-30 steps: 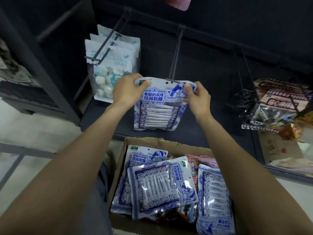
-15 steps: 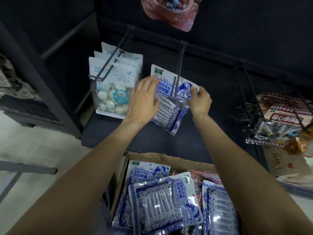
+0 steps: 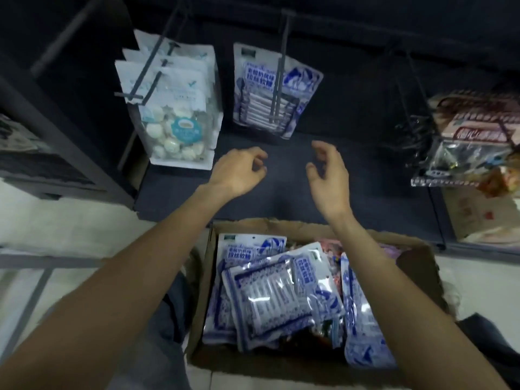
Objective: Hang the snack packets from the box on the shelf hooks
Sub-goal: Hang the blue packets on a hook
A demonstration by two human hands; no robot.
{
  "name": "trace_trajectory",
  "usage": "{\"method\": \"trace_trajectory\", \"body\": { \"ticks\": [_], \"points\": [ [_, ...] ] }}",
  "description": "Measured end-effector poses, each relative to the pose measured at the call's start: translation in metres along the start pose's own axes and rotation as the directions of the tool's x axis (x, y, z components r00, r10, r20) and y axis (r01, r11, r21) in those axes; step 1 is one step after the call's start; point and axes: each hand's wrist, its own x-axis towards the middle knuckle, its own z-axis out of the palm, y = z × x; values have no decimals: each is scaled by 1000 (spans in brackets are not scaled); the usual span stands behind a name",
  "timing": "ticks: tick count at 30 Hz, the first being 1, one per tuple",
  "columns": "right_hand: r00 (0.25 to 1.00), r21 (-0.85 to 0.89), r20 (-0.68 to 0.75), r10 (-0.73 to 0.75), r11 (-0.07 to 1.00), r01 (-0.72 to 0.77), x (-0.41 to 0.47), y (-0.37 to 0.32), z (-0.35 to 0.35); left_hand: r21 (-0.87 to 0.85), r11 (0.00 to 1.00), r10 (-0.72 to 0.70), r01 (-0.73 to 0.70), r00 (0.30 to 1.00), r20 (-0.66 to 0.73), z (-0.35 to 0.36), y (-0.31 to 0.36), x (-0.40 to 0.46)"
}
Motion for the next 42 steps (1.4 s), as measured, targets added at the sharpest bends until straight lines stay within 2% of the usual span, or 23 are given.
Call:
{"method": "trace_trajectory", "body": {
  "ticks": [3, 6, 8, 10, 13, 15, 18, 23, 27, 29, 31, 35, 37, 39, 40, 42],
  "points": [
    [987, -107, 136, 81, 992, -67, -73, 35, 2, -50, 998, -42, 44, 999, 28, 32, -1, -49],
    [902, -300, 323, 285, 935, -188, -132, 76, 2, -105, 993, -39, 56, 985, 166, 73, -11, -88],
    [803, -433, 374, 465, 853, -292, -156, 106, -2, -5, 1000, -20, 23, 943, 331, 99, -21, -104],
    [698, -526, 353, 622, 749, -402, -173, 131, -9, 216, 976, -90, -15, 879, 469, 119, -29, -114],
    [606, -591, 310, 733, 648, -481, -193, 151, -16, 380, 923, -177, -64, 806, 566, 139, -40, -123],
    [589, -619, 296, 752, 620, -482, -201, 157, -17, 417, 904, -203, -94, 764, 612, 150, -44, -122],
    [613, -606, 255, 748, 617, -501, -199, 161, -17, 389, 907, -155, -164, 728, 668, 163, -36, -114],
    [637, -579, 246, 730, 638, -507, -189, 176, -21, 405, 884, -95, -234, 758, 645, 180, -23, -107],
    [581, -541, 251, 774, 610, -579, -183, 177, -20, 408, 878, -93, -249, 748, 657, 189, -25, -105],
    [602, -464, 250, 758, 640, -613, -184, 171, -21, 395, 889, -62, -233, 793, 606, 189, -24, -105],
    [692, -367, 204, 692, 710, -601, -184, 160, -23, 357, 908, -1, -219, 851, 525, 185, -15, -102],
    [881, -311, 183, 436, 876, -368, -178, 123, -31, 171, 944, 233, -283, 936, 262, 163, 24, -95],
    [934, -255, 225, 278, 942, -219, -169, 97, -38, 172, 903, 379, -393, 919, 111, 143, 36, -93],
    [948, -215, 288, 135, 974, -73, -157, 69, -48, 307, 794, 549, -525, 836, 7, 116, 34, -93],
    [941, -205, 330, 77, 979, -8, -148, 55, -53, 319, 765, 596, -560, 803, -17, 99, 31, -94],
    [929, -202, 371, -12, 975, 93, -128, 26, -60, 264, 767, 619, -585, 783, -60, 65, 24, -97]
  ]
}}
